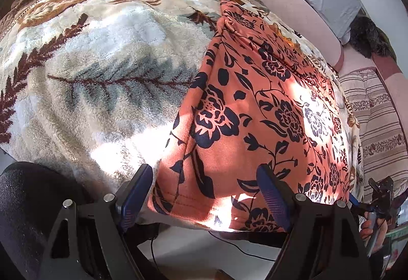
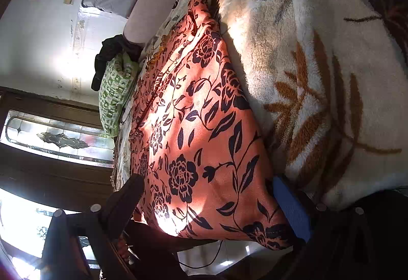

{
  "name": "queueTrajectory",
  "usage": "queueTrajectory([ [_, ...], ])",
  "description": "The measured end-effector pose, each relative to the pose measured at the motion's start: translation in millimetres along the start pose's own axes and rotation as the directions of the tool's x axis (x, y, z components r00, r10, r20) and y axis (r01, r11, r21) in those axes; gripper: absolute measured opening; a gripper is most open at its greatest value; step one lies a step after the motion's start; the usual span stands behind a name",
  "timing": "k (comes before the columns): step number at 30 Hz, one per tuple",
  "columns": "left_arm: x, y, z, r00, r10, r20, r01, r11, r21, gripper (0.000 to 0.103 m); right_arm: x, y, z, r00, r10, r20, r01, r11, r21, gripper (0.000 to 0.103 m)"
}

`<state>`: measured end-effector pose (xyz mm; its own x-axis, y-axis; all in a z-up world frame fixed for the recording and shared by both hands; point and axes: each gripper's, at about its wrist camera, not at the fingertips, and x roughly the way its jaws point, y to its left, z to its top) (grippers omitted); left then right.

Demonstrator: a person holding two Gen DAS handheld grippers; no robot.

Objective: Fold small clothes

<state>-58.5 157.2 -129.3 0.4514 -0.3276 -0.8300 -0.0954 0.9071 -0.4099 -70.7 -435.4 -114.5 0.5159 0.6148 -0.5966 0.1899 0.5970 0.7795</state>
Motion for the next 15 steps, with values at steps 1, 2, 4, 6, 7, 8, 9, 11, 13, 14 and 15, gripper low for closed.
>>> queueTrajectory([
  [1,-1,0,0,1.000,0.005,-0.002,-0.005,1.000,-0.004,0.084,-1,1,-1,1.000,0.001,0.004,-0.001,1.000,-0.001,0.101],
  [2,-3,0,0,1.000,0.002,0.004,-0.002,1.000,-0.008,0.084,-3,2,-1,1.000,-0.010,0.016,0.010,1.000,-0.007,0.101],
  [4,-6,0,0,1.000,-0.006,0.026,0.006,1.000,-0.006,0.084,-8,8,1,0.998,-0.035,0.047,0.037,0.999,-0.035,0.101],
  [6,-3,-2,1,1.000,-0.001,0.031,0.001,1.000,0.009,0.084,-7,11,3,0.997,-0.056,0.049,0.058,0.997,-0.056,0.101],
  [7,1,-1,1,1.000,0.013,0.025,-0.014,1.000,0.016,0.084,-3,10,5,0.997,-0.065,0.034,0.067,0.996,-0.053,0.102],
  [8,8,1,0,0.999,0.042,0.005,-0.042,0.999,0.017,0.084,2,7,5,0.997,-0.075,0.015,0.076,0.996,-0.046,0.101],
  [9,14,3,-1,0.997,0.070,-0.022,-0.070,0.998,0.012,0.082,8,4,4,0.997,-0.082,-0.011,0.081,0.996,-0.037,0.101],
  [11,11,0,-4,0.997,0.073,-0.011,-0.072,0.997,0.038,0.072,17,7,-1,0.995,-0.079,-0.062,0.076,0.996,-0.040,0.101],
  [13,8,-6,-5,0.997,0.072,-0.008,-0.071,0.993,0.095,0.033,21,17,-8,0.992,-0.042,-0.122,0.035,0.997,-0.061,0.101],
  [14,7,-7,-4,0.996,0.090,-0.003,-0.089,0.991,0.103,0.029,22,23,-11,0.990,-0.023,-0.140,0.013,0.997,-0.076,0.101],
  [15,8,-5,-4,0.996,0.090,0.002,-0.090,0.991,0.095,0.029,22,26,-13,0.988,-0.012,-0.153,-0.001,0.996,-0.087,0.101],
])
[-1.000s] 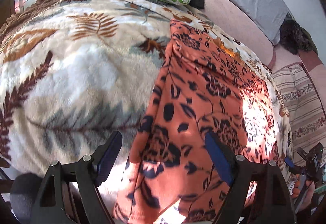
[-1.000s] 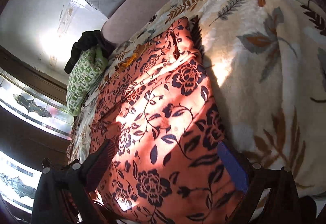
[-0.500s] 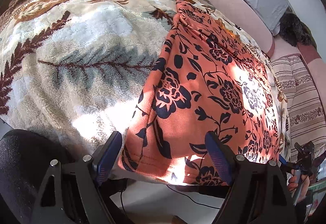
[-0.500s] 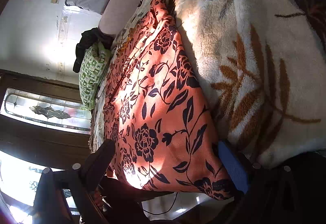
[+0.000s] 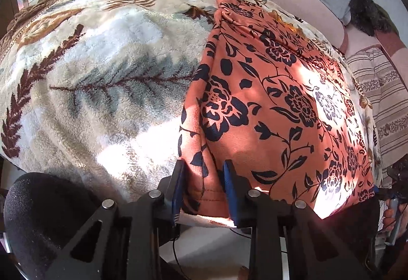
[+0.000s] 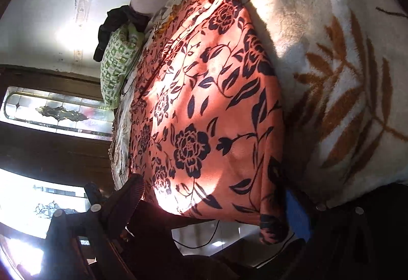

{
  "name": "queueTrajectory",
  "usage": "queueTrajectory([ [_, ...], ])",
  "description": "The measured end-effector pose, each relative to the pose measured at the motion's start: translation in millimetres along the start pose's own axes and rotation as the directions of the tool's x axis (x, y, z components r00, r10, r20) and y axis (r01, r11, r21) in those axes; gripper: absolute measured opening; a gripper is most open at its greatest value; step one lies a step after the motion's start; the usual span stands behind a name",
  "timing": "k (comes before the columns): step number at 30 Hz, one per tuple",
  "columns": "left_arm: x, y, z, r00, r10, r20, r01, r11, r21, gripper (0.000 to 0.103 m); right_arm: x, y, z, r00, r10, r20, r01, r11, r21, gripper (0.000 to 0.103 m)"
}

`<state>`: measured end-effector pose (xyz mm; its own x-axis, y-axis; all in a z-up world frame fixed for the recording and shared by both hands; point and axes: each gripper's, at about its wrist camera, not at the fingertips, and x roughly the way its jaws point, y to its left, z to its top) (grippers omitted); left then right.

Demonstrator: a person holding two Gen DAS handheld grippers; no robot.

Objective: Fold small clothes

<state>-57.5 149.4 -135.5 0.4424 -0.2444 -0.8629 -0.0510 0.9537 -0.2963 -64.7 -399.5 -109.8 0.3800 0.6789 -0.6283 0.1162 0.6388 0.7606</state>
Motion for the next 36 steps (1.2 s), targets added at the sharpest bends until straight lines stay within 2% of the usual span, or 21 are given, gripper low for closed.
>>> queueTrajectory([
  [2,5,7,1,1.000,-0.013,-0.011,0.013,0.999,-0.039,0.039,2,-2,0,1.000,-0.020,-0.002,0.020,1.000,0.010,0.101],
  [5,4,5,1,0.996,-0.091,-0.014,0.090,0.994,-0.057,0.080,6,-19,2,0.999,-0.046,0.003,0.045,0.994,0.095,0.101],
  [7,6,0,0,0.998,-0.065,-0.012,0.064,0.997,-0.039,0.084,5,-17,2,0.999,-0.039,0.005,0.038,0.995,0.091,0.101],
  [9,9,-1,-1,0.998,-0.055,-0.012,0.054,0.998,-0.024,0.083,5,-17,2,0.999,-0.037,0.006,0.036,0.995,0.097,0.097],
  [10,8,-1,0,0.999,-0.051,-0.008,0.051,0.998,-0.029,0.078,5,-18,2,0.999,-0.040,0.008,0.039,0.994,0.106,0.085],
  [11,6,-1,0,0.999,-0.051,-0.005,0.051,0.998,-0.029,0.052,4,-20,3,0.999,-0.035,0.006,0.034,0.992,0.119,0.073],
  [12,5,-1,3,0.999,-0.040,-0.010,0.040,0.999,-0.020,0.018,3,-21,2,0.999,-0.033,0.005,0.032,0.991,0.132,0.046],
  [13,5,0,5,0.999,-0.038,-0.017,0.038,0.999,-0.020,0.009,2,-21,2,0.999,-0.044,0.005,0.042,0.990,0.134,0.032],
  [16,3,9,7,0.998,-0.066,-0.012,0.065,0.996,-0.065,0.009,2,-32,3,0.996,-0.089,-0.004,0.088,0.982,0.166,0.033],
  [18,9,12,6,0.997,-0.071,-0.028,0.069,0.994,-0.087,0.018,2,-40,3,0.995,-0.097,0.012,0.092,0.973,0.210,0.034],
  [19,10,12,6,0.995,-0.091,-0.031,0.088,0.992,-0.092,0.023,3,-38,3,0.996,-0.094,0.010,0.090,0.976,0.199,0.043],
  [21,9,5,6,0.989,-0.144,-0.033,0.142,0.987,-0.077,0.062,6,-31,4,0.999,-0.052,0.007,0.050,0.984,0.174,0.067],
  [22,8,0,6,0.989,-0.147,-0.032,0.145,0.988,-0.062,0.066,8,-28,4,0.998,-0.058,0.004,0.056,0.985,0.161,0.069],
  [24,11,-9,5,0.994,-0.099,-0.041,0.098,0.995,-0.022,0.064,10,-26,5,0.998,-0.063,0.002,0.062,0.985,0.159,0.065],
  [25,11,-12,4,0.996,-0.077,-0.042,0.077,0.997,-0.001,0.053,11,-26,5,0.999,-0.041,0.004,0.040,0.985,0.169,0.045],
  [26,10,-14,4,0.998,-0.055,-0.043,0.056,0.998,0.015,0.022,13,-27,5,1.000,-0.016,-0.003,0.016,0.983,0.183,0.030],
  [27,8,-13,6,0.997,-0.058,-0.049,0.059,0.998,0.019,0.006,15,-28,3,1.000,-0.007,-0.002,0.007,0.981,0.196,0.021],
  [29,1,-7,9,0.995,-0.094,-0.030,0.094,0.996,-0.012,0.007,13,-26,2,1.000,-0.005,0.010,0.003,0.980,0.198,0.014],
  [32,6,0,10,0.997,-0.067,-0.045,0.066,0.997,-0.032,0.011,6,-29,3,0.999,0.010,0.046,-0.020,0.975,0.220,0.014],
  [34,15,4,8,0.995,-0.078,-0.070,0.075,0.996,-0.045,0.020,8,-41,4,0.997,-0.059,0.041,0.046,0.963,0.265,0.019],
  [36,13,5,9,0.992,-0.103,-0.071,0.099,0.993,-0.062,0.027,10,-41,7,0.999,-0.037,0.023,0.029,0.964,0.266,0.023],
])
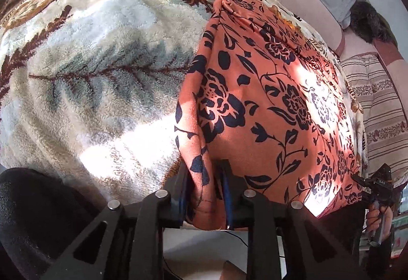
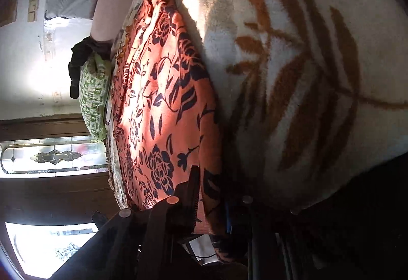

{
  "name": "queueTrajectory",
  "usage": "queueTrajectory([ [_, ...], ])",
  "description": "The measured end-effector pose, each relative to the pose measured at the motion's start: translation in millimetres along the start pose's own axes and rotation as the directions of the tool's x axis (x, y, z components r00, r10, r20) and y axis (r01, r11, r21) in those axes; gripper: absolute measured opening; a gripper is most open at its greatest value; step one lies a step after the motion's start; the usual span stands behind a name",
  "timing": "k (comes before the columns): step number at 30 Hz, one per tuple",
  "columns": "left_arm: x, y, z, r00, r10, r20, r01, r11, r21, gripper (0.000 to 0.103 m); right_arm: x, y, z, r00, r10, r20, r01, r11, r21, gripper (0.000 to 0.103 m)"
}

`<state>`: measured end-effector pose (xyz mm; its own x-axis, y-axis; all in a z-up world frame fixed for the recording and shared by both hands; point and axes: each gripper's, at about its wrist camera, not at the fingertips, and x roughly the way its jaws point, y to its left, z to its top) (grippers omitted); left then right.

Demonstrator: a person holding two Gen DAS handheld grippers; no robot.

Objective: Fold small clothes

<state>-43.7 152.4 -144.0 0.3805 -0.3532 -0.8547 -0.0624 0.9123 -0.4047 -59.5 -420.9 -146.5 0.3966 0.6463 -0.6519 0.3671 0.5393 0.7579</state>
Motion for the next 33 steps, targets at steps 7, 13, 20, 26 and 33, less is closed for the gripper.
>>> queueTrajectory([
  [7,-26,-20,25,0.997,-0.069,0.040,0.067,0.997,0.043,0.007,0,23,6,0.996,0.089,-0.024,-0.090,0.995,-0.042,0.007],
  [13,-68,-69,126,0.965,-0.178,0.190,0.148,0.976,0.161,0.007,-19,90,65,0.967,0.250,0.048,-0.241,0.961,-0.136,0.006],
  [20,-30,-100,287,0.911,-0.123,0.394,0.065,0.985,0.159,0.035,-25,176,211,0.905,0.346,0.247,-0.288,0.926,-0.243,0.010],
  [26,70,-58,316,0.955,0.126,0.269,-0.115,0.992,-0.056,0.088,34,126,256,0.925,0.128,0.358,-0.111,0.992,-0.068,0.090],
  [33,9,-28,208,0.940,-0.015,0.342,0.057,0.992,-0.113,0.089,26,95,139,0.957,0.145,0.250,-0.107,0.981,-0.161,0.090],
])
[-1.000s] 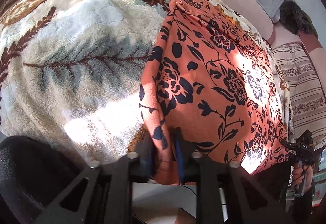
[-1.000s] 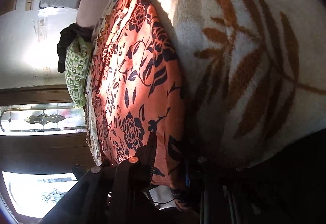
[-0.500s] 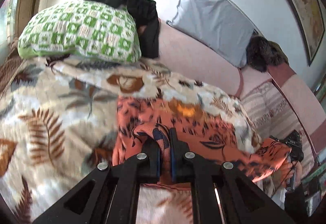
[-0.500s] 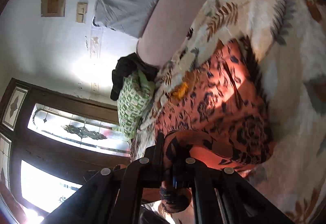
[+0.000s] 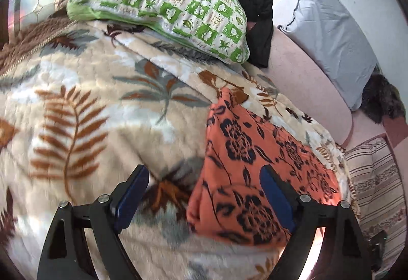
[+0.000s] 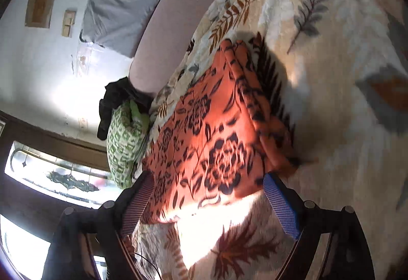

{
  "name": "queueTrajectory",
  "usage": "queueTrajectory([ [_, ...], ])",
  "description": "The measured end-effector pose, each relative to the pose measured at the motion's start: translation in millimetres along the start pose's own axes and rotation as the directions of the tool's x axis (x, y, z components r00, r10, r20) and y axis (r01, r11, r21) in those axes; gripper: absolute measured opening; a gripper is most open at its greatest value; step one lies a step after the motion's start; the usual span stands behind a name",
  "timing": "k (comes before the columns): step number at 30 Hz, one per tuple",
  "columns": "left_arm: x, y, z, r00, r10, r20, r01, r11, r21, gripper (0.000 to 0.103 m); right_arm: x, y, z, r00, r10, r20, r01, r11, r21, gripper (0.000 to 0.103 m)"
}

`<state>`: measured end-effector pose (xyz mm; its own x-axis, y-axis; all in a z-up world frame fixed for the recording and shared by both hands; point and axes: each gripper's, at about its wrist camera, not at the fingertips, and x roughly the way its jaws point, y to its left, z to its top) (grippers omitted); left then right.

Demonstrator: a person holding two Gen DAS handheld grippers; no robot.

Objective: Fold small clothes

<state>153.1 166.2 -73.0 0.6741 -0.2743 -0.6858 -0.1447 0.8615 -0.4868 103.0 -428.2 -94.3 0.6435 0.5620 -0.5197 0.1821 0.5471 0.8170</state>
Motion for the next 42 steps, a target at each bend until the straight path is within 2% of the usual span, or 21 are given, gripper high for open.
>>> queueTrajectory([
  [4,13,-5,-49,0.991,-0.081,-0.107,0.068,0.991,-0.116,0.089,22,-17,-29,0.999,0.001,-0.048,0.004,0.994,0.110,0.088],
  [6,31,-12,-62,0.988,-0.060,-0.144,0.038,0.988,-0.149,0.089,34,-21,-27,0.999,-0.033,-0.008,0.034,0.986,0.165,0.088],
  [9,45,-25,-58,0.996,0.007,-0.090,-0.019,0.991,-0.134,0.089,38,-19,-18,0.992,-0.068,0.102,0.043,0.972,0.232,0.088],
  [11,57,-26,-50,0.994,0.032,-0.100,-0.048,0.987,-0.154,0.088,40,-24,-12,0.983,-0.096,0.157,0.041,0.947,0.319,0.088],
  [12,61,-25,-45,0.994,0.040,-0.099,-0.057,0.983,-0.173,0.080,42,-29,-11,0.980,-0.106,0.171,0.037,0.930,0.366,0.082],
  [13,66,-25,-40,0.992,0.063,-0.108,-0.080,0.984,-0.160,0.060,44,-31,-9,0.977,-0.118,0.176,0.038,0.914,0.404,0.071],
  [14,75,-24,-35,0.985,0.084,-0.153,-0.106,0.984,-0.145,0.010,47,-31,-4,0.975,-0.140,0.173,0.058,0.910,0.411,0.063],
  [15,79,-21,-30,0.982,0.047,-0.185,-0.080,0.981,-0.176,0.010,52,-29,4,0.973,-0.162,0.162,0.089,0.918,0.386,0.013],
  [18,59,-31,-13,0.988,0.035,-0.149,-0.055,0.990,-0.132,0.009,58,-22,17,0.973,-0.200,0.112,0.147,0.920,0.363,0.011],
  [21,11,-57,-11,0.998,-0.001,-0.059,-0.001,0.999,-0.033,0.009,34,19,22,0.971,-0.179,0.157,0.140,0.963,0.232,0.008],
  [24,-41,-67,-30,1.000,-0.028,-0.003,0.028,0.999,0.017,0.009,0,50,7,0.970,-0.153,0.189,0.127,0.981,0.144,0.007],
  [28,-82,-45,-85,1.000,-0.013,-0.008,0.013,1.000,0.008,0.013,-51,56,-43,0.974,-0.124,0.188,0.108,0.990,0.094,0.008],
  [29,-80,-34,-101,1.000,0.008,-0.023,-0.008,1.000,0.011,0.019,-59,48,-57,0.974,-0.147,0.171,0.133,0.987,0.091,0.008],
  [30,-71,-20,-118,0.997,0.046,-0.070,-0.045,0.999,0.012,0.033,-64,35,-71,0.974,-0.173,0.145,0.160,0.983,0.095,0.011],
  [32,-43,14,-139,0.969,0.122,-0.214,-0.135,0.990,-0.048,0.036,-62,-4,-96,0.969,-0.233,0.083,0.220,0.965,0.144,0.015],
  [34,-49,27,-137,0.983,0.049,-0.179,-0.065,0.994,-0.087,0.037,-66,-42,-113,0.963,-0.268,0.027,0.256,0.940,0.224,0.017],
  [35,-56,24,-130,0.981,0.086,-0.175,-0.098,0.993,-0.062,0.042,-75,-51,-119,0.967,-0.249,0.050,0.230,0.942,0.246,0.019],
  [36,-65,20,-123,0.983,0.121,-0.140,-0.128,0.991,-0.043,0.051,-85,-51,-122,0.965,-0.252,0.077,0.227,0.944,0.240,0.030],
  [39,-95,13,-103,0.986,0.165,0.007,-0.164,0.986,-0.026,0.064,-116,-35,-117,0.941,-0.291,0.173,0.262,0.950,0.172,0.048],
  [40,-101,8,-98,0.985,0.170,0.033,-0.169,0.985,-0.015,0.064,-124,-27,-112,0.940,-0.276,0.201,0.248,0.957,0.154,0.054],
  [42,-105,-5,-91,0.986,0.153,0.065,-0.155,0.987,0.038,0.064,-133,-4,-98,0.950,-0.215,0.227,0.198,0.975,0.096,0.056],
])
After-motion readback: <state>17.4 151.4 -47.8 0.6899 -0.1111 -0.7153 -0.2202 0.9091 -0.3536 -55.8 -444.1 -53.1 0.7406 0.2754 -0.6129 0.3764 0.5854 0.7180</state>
